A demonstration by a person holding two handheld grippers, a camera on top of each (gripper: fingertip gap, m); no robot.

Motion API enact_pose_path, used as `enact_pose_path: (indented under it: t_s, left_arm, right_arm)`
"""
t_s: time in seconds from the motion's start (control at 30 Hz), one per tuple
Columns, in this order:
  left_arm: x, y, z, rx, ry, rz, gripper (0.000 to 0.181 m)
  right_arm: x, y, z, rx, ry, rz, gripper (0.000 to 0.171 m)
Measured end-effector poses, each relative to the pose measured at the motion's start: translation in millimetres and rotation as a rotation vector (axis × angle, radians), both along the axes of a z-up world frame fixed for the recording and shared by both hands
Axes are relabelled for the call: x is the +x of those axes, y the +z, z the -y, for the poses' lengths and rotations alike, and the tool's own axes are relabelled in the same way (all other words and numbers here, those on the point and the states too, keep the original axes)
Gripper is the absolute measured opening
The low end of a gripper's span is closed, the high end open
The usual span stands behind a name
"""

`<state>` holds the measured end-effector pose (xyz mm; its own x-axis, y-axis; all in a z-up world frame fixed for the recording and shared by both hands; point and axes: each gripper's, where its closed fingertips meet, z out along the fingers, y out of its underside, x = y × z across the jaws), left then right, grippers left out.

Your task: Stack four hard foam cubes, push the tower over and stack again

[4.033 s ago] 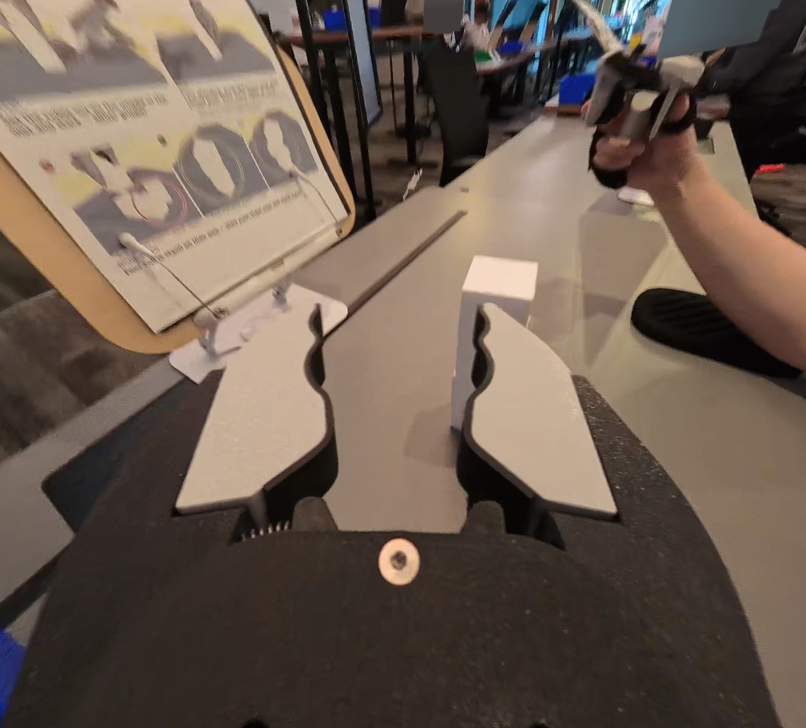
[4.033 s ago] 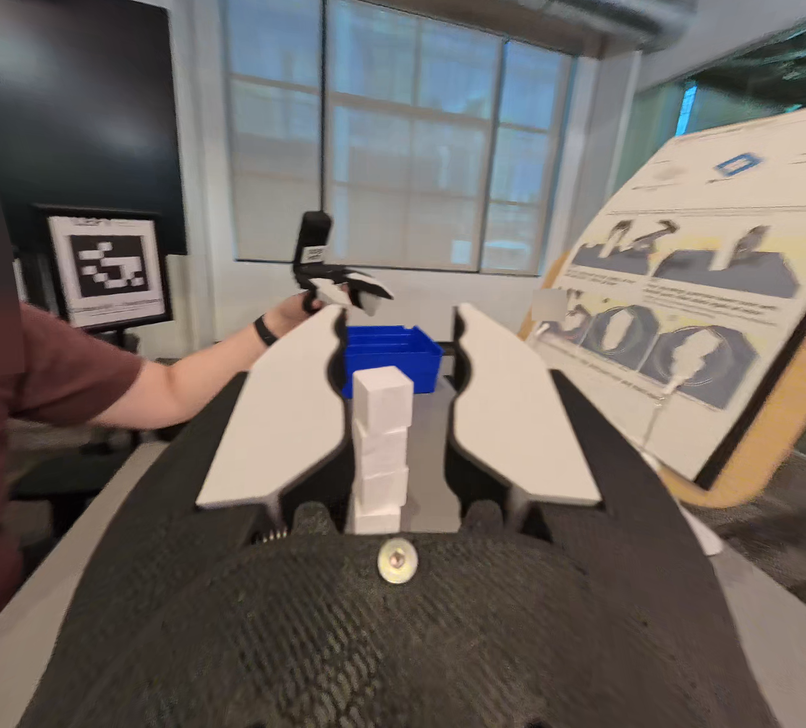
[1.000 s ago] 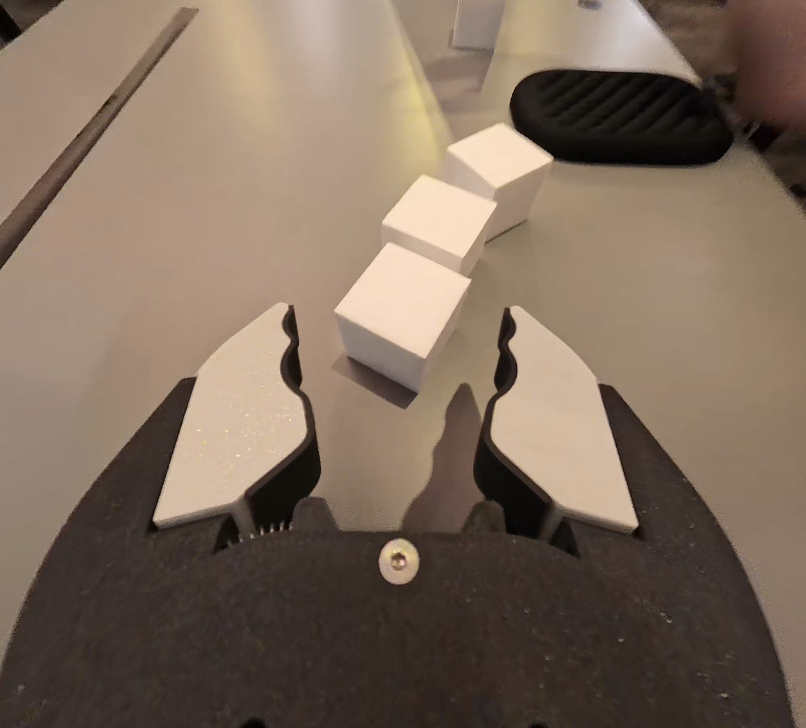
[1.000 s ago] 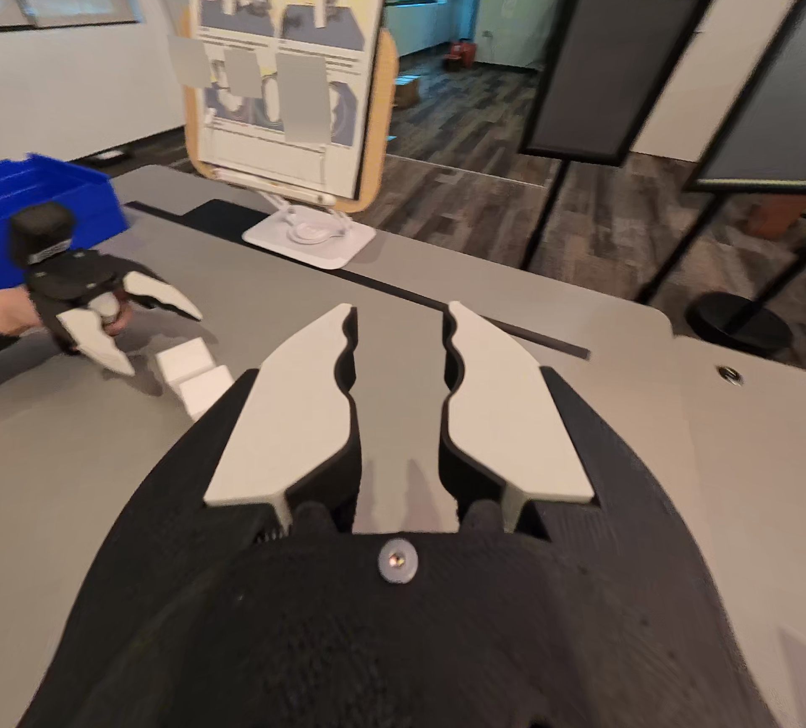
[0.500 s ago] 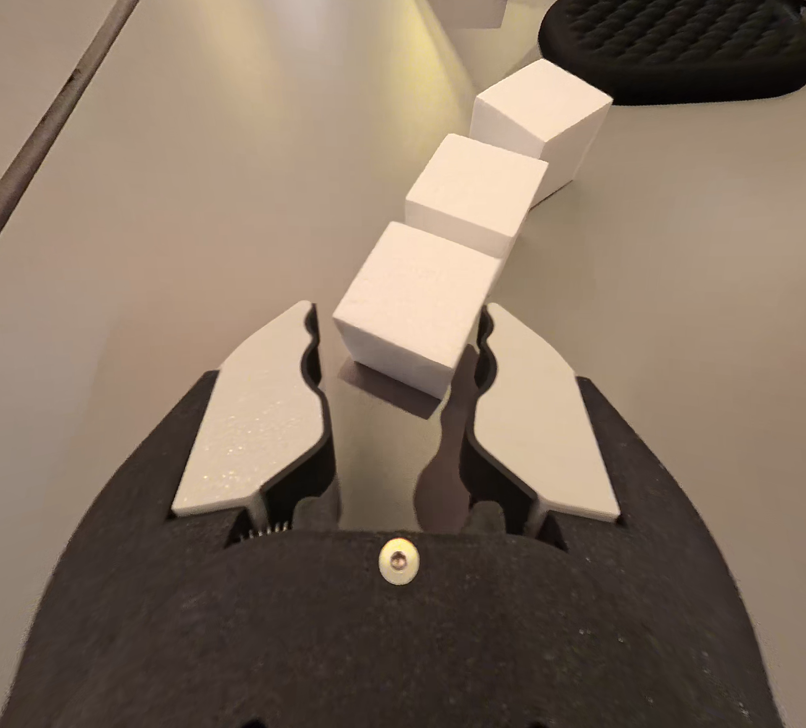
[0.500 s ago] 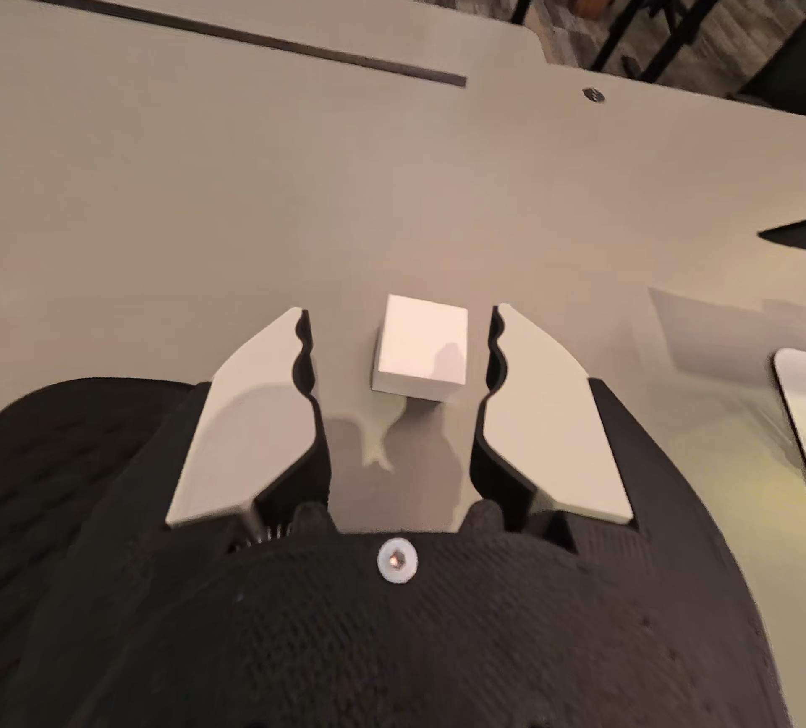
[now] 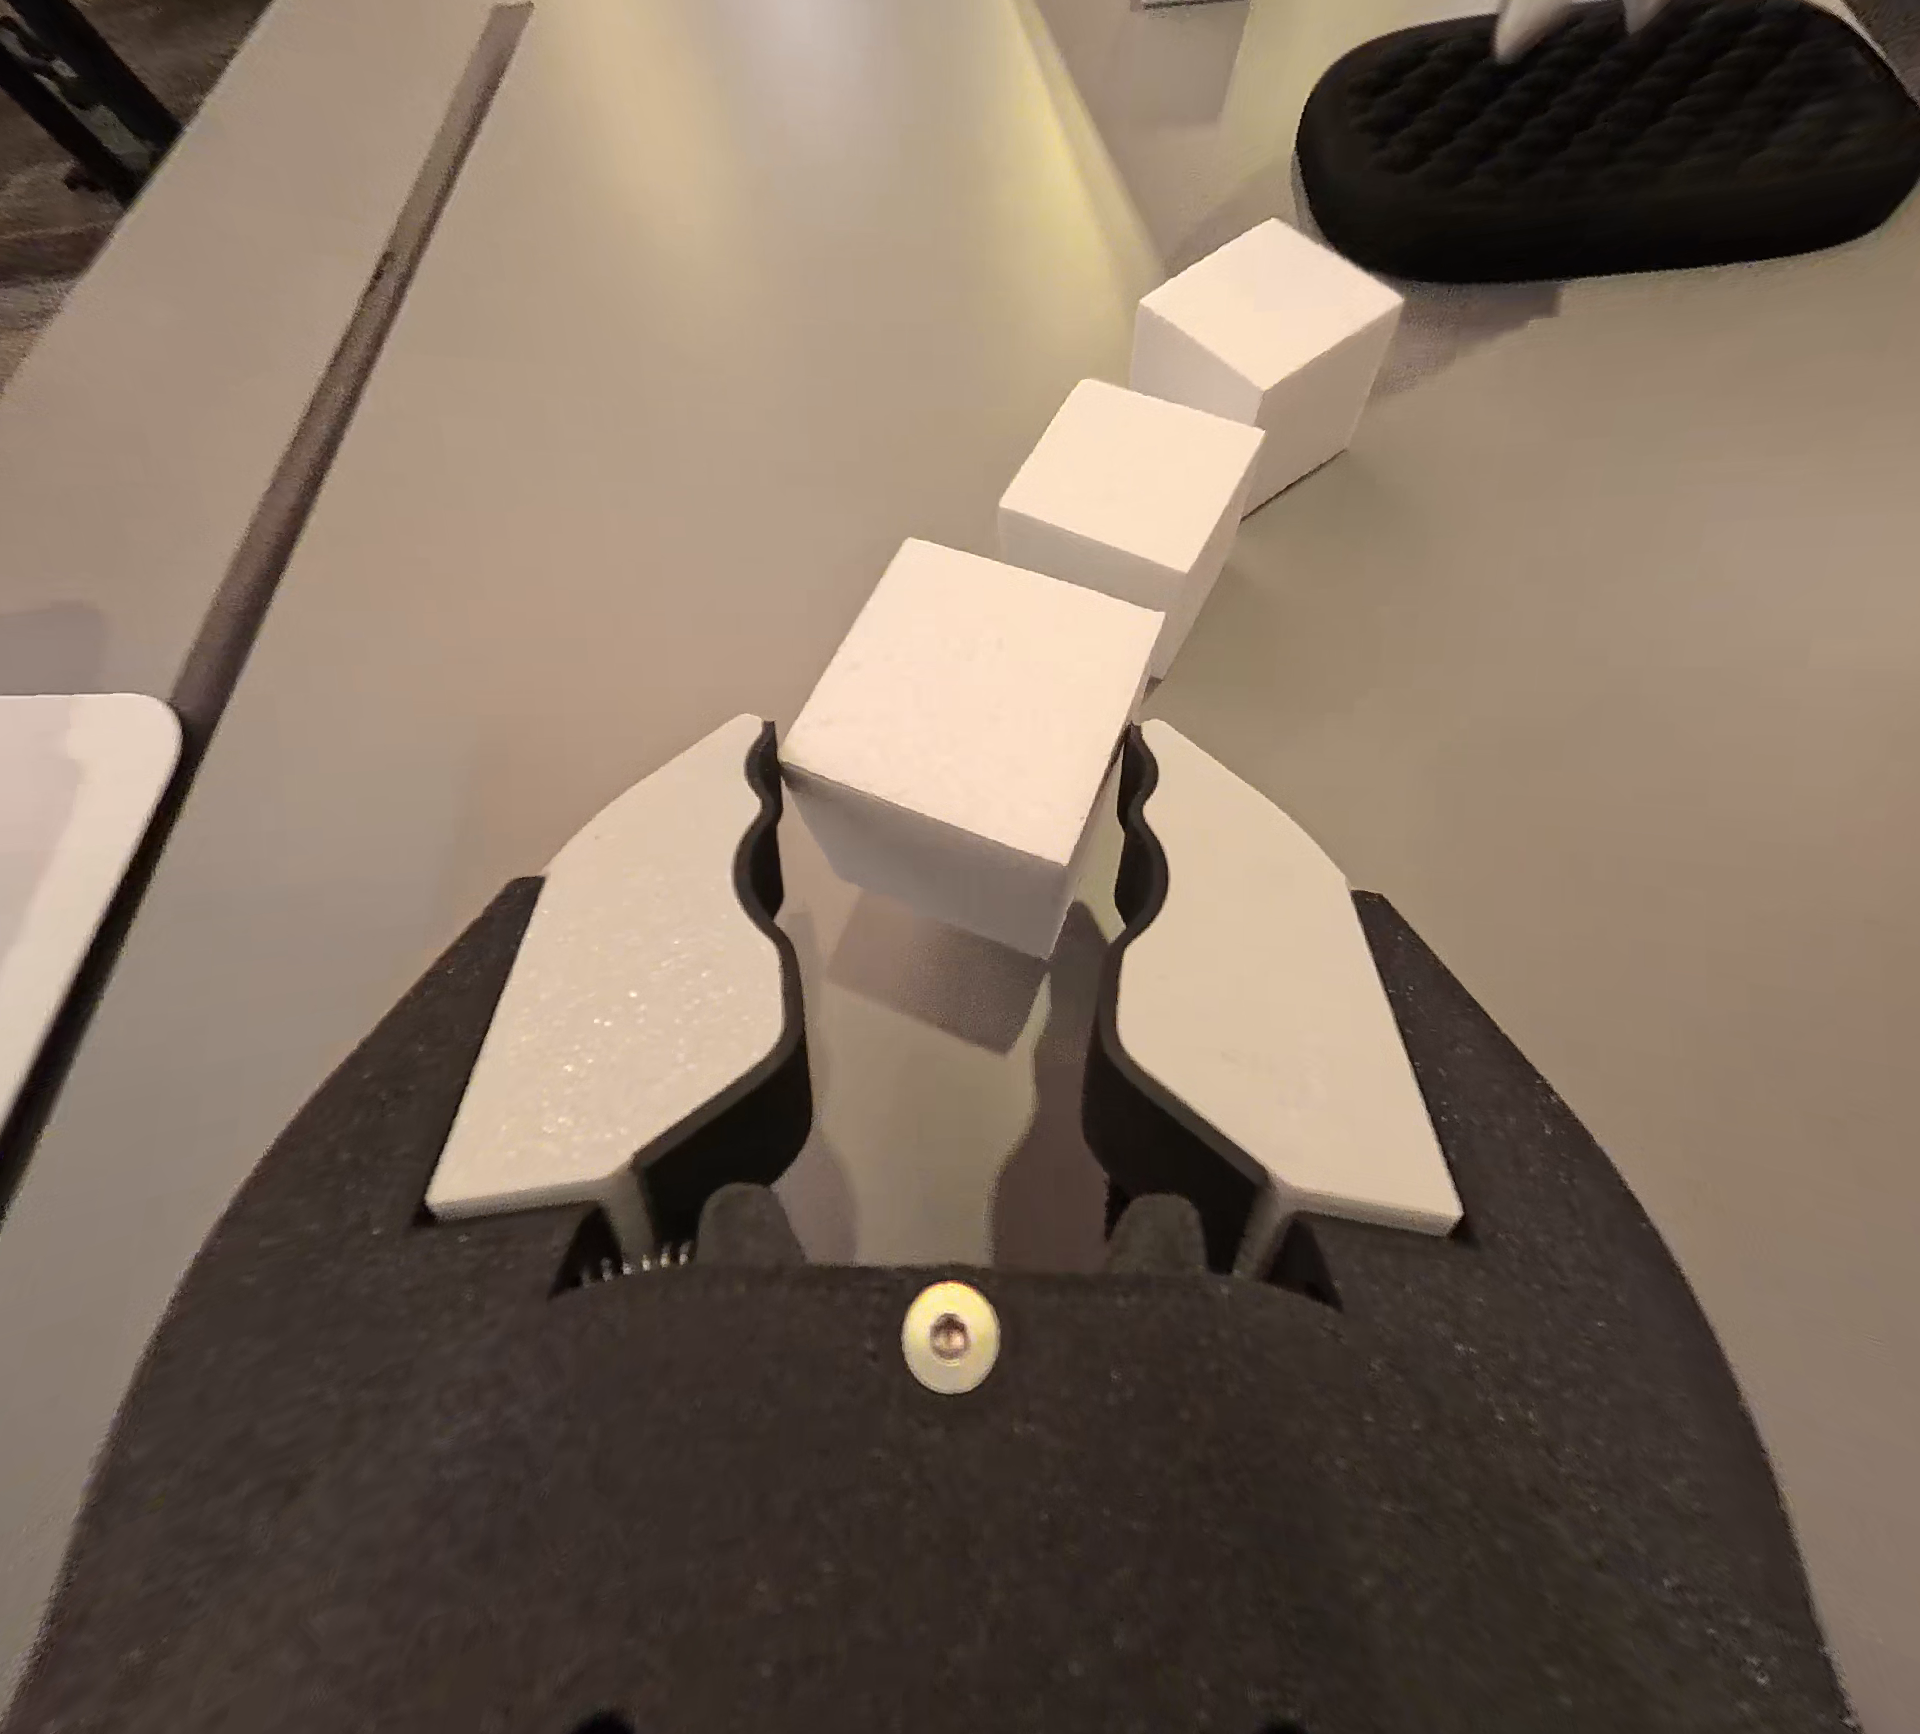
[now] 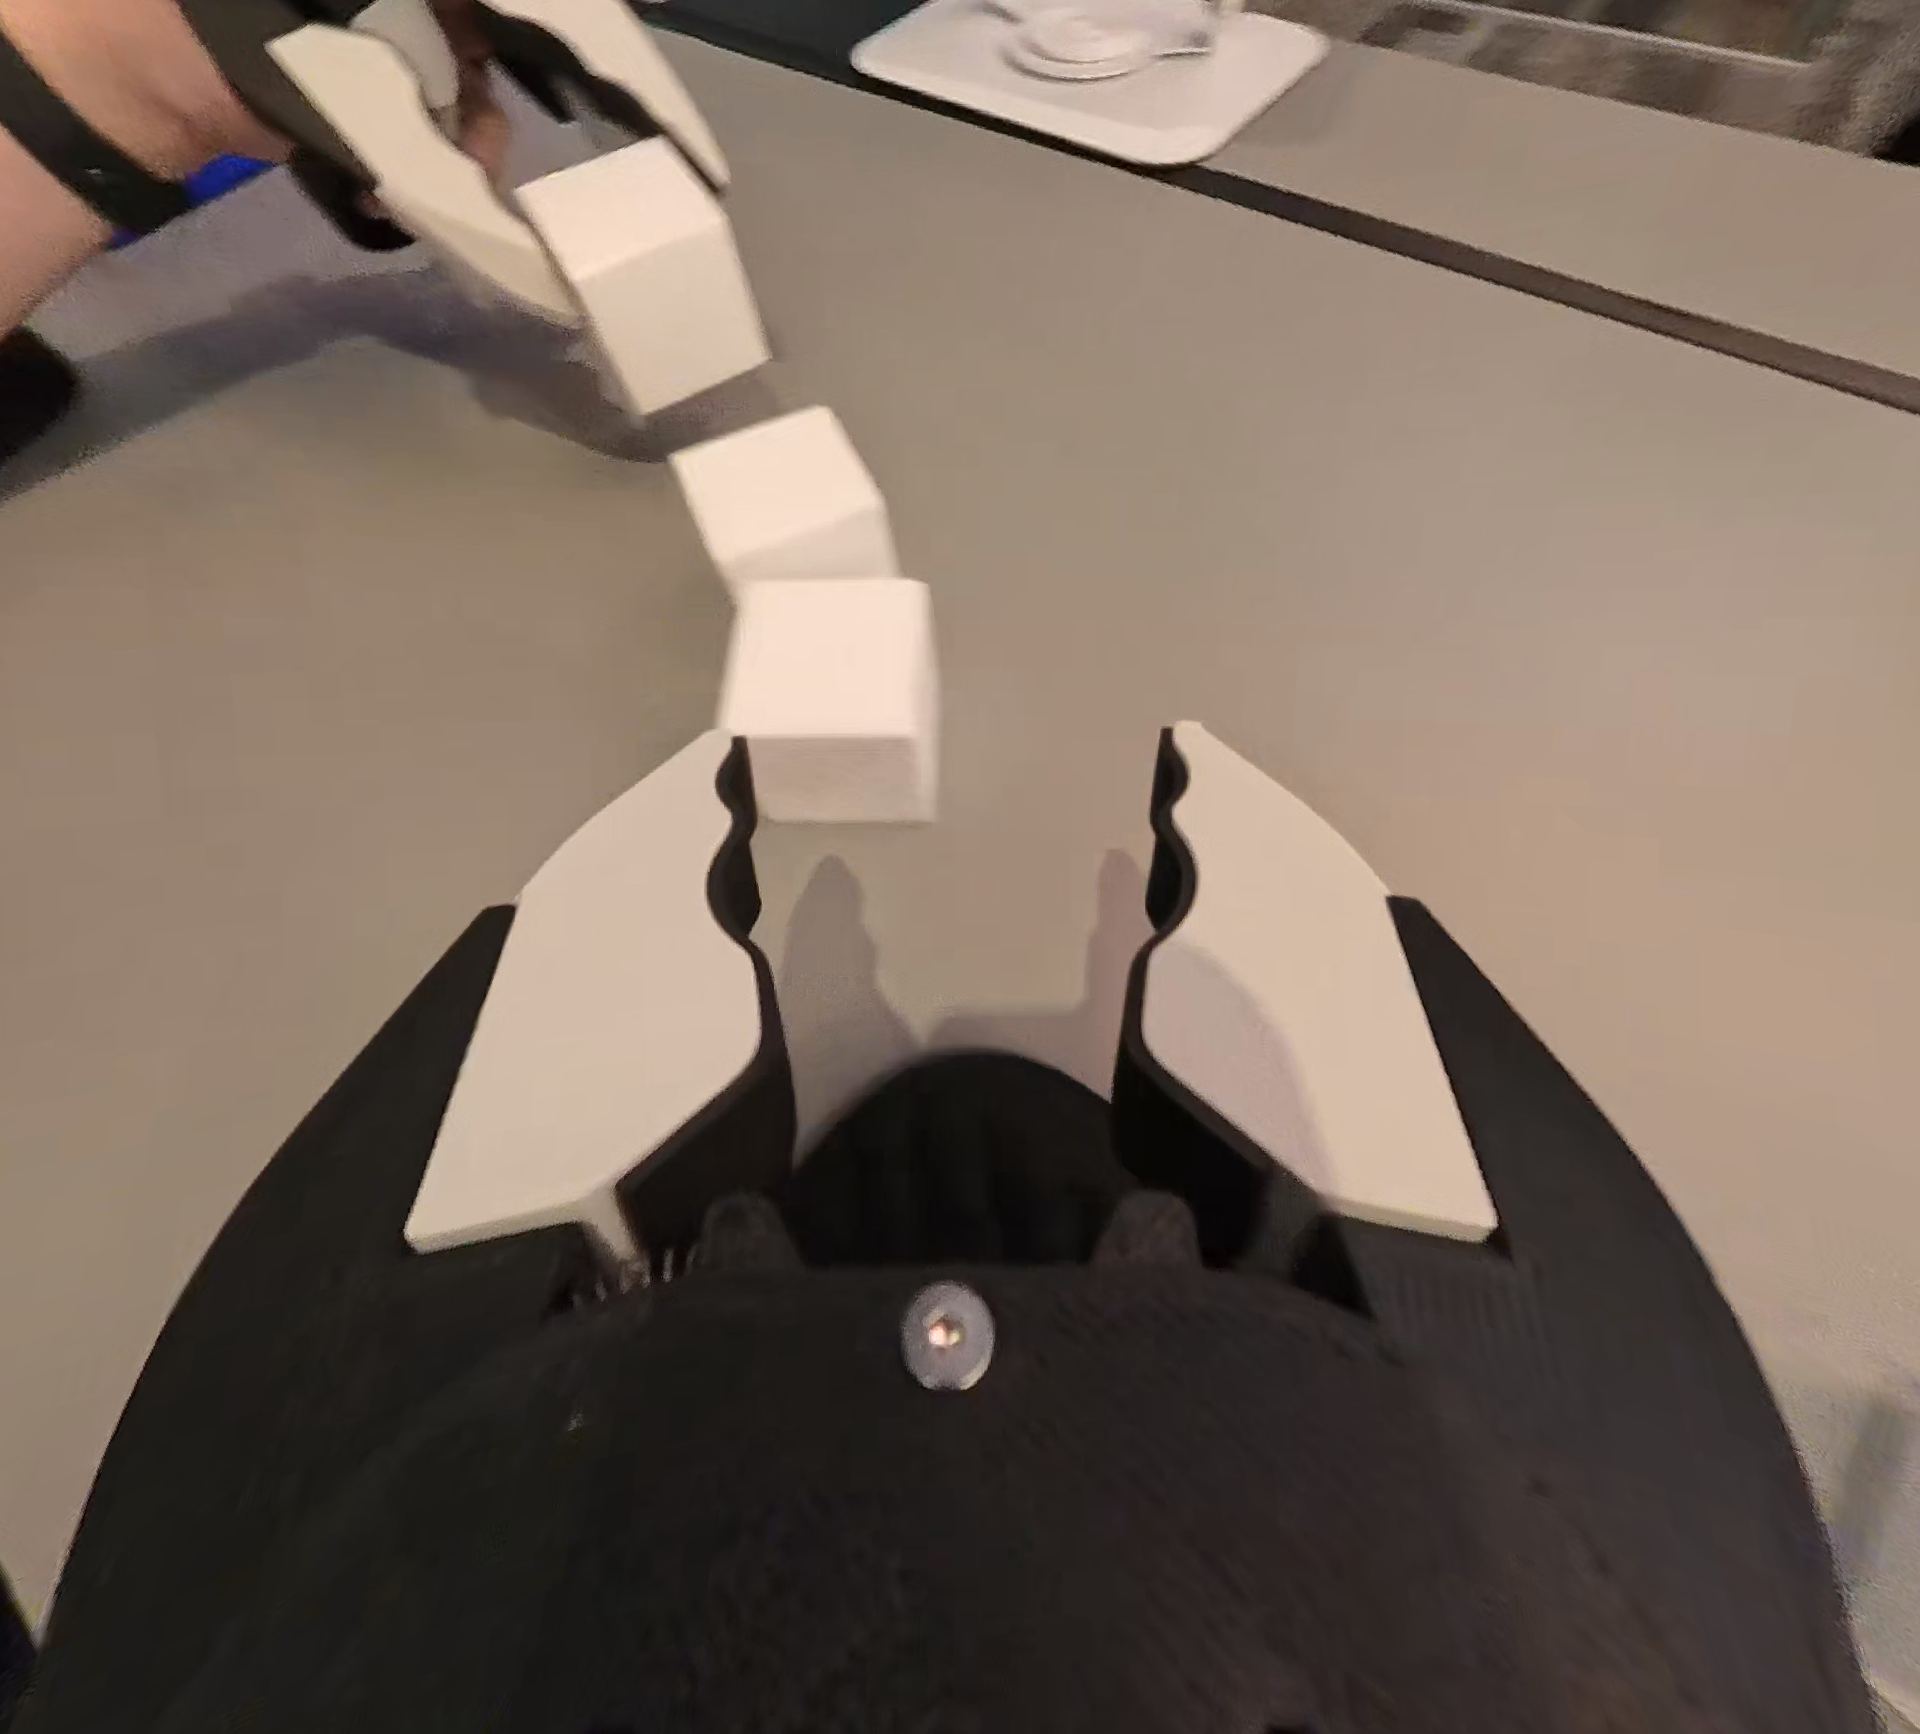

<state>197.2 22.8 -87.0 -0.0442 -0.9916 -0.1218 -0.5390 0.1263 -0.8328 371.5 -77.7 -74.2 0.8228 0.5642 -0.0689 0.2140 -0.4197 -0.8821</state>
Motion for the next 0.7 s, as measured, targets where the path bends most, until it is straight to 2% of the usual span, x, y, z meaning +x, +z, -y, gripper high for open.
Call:
enact_pose_path:
  t_s: [0.07, 0.2, 0.47, 0.53, 0.7]
  left_arm:
    - [-7, 10, -1, 0.024, 0.011, 0.000, 0.063]
    - [-13, 30, 1, 0.034, 0.018, 0.030, 0.063]
    - [9, 59, 16, 0.022, -0.023, 0.139, 0.063]
    - [20, 61, 20, 0.010, -0.034, 0.157, 0.063]
    - [53, 49, 33, -0.045, -0.073, 0.147, 0.062]
  right_arm:
    - [-27, -11, -3, -0.033, 0.018, 0.035, 0.075]
    - [-38, -28, -16, -0.047, -0.033, 0.173, 0.075]
    - [-47, -51, -19, -0.142, -0.003, 0.099, 0.066]
    - [-48, -54, -19, -0.144, 0.007, 0.110, 0.057]
    - [-28, -36, -11, -0.126, -0.020, 0.054, 0.056]
